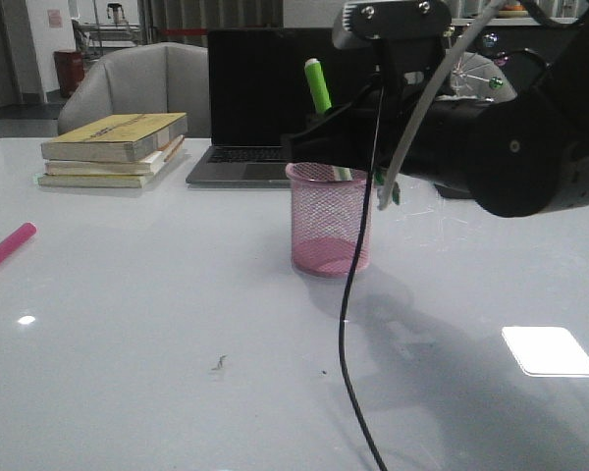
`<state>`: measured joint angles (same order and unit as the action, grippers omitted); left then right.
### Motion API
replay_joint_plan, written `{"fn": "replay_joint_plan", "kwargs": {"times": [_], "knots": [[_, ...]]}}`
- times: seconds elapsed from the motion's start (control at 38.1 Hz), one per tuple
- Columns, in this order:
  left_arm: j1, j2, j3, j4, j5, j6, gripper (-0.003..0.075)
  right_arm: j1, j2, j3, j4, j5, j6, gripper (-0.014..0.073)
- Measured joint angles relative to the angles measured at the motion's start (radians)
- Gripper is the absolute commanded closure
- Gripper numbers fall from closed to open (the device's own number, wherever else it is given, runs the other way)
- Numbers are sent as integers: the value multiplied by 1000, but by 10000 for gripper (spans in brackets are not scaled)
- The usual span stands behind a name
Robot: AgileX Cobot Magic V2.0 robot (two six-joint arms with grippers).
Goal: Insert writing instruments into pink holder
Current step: 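Carry the green marker upright over the pink holder with the right gripper, then lower the green marker into the holder and open the right gripper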
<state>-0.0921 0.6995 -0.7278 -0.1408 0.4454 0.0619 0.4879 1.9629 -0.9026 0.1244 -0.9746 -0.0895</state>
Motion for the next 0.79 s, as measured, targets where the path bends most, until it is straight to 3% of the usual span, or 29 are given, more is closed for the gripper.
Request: {"fn": "replay_joint_plan", "kwargs": {"times": [0.13, 0.37, 0.79], "knots": [[0, 0, 0, 0, 0, 0, 137, 0, 2, 0, -10, -10, 2, 485], [0, 0, 0, 0, 0, 0, 137, 0, 2, 0, -12, 21, 2, 299], [0, 0, 0, 0, 0, 0, 137, 0, 2, 0, -12, 71, 2, 293]]}}
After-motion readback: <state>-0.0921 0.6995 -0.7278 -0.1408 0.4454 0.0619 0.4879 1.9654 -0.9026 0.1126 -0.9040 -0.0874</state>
